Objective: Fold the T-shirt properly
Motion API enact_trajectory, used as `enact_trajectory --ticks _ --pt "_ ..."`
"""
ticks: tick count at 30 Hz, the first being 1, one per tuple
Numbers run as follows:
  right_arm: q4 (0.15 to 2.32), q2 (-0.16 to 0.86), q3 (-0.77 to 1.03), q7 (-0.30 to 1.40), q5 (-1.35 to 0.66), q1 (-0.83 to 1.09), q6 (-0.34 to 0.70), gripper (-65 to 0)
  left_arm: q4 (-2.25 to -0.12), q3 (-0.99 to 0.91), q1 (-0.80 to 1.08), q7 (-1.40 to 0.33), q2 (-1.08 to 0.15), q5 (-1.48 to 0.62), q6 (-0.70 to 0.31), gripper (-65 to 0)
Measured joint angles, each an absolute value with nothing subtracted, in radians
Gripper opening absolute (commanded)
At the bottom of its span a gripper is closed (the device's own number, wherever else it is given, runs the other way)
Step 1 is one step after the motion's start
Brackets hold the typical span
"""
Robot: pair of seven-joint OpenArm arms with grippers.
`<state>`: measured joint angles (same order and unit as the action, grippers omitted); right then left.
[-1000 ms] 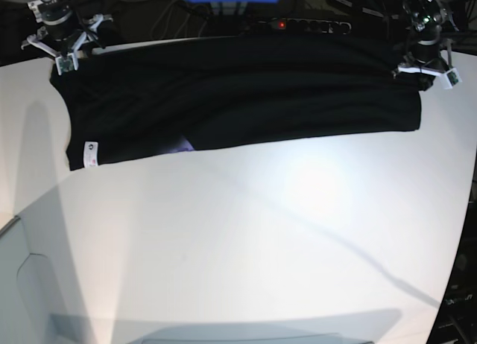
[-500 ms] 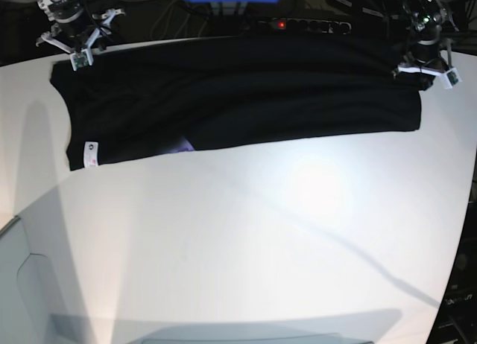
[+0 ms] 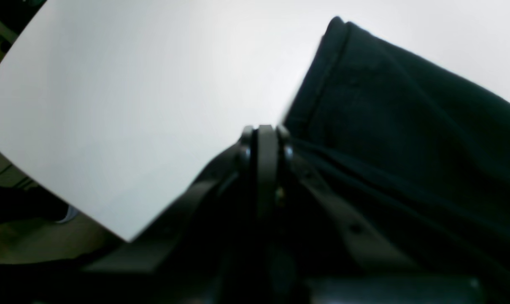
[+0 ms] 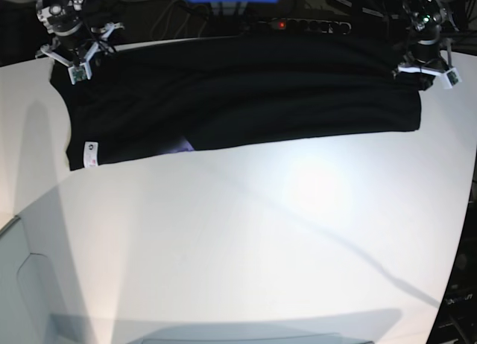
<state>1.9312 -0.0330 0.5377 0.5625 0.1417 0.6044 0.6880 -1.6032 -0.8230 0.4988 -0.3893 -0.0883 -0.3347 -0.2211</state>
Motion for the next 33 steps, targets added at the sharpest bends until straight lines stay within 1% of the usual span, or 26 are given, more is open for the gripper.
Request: enact_trajectory --ticks 3,4,17,25,30,33 --pt "1.931 -0.031 0.538 0.563 0.139 0.599 0.688 -62.7 -1.603 -0.823 0.499 -0.389 -0.088 -0.335 -0.221 -64.9" --pt "1.931 -0.028 0.538 0.564 0.135 0.599 0.688 -65.0 -1.603 -0.823 0.499 -0.389 -0.088 -0.335 -0.221 -64.9" --pt "1.998 0.004 0.539 0.557 0.138 0.596 0.688 -65.0 -1.612 -0.825 0.513 -0.393 -0.088 -0.338 -0.221 -64.9" --pt "1.996 0.034 0.540 0.564 0.139 0.496 0.688 -65.0 -1.628 -0.830 0.519 -0.391 -0.061 -0.334 -0.221 -64.9" --pt "1.989 0.033 0.538 0.558 0.142 0.455 0.688 -65.0 -1.628 -0.829 0.535 -0.390 -0.063 -0.338 -0.221 -64.9" --pt "1.948 0.033 0.535 0.568 0.142 0.443 0.688 -65.0 -1.624 -0.830 0.534 -0.387 -0.064 -0.338 -0.221 -64.9"
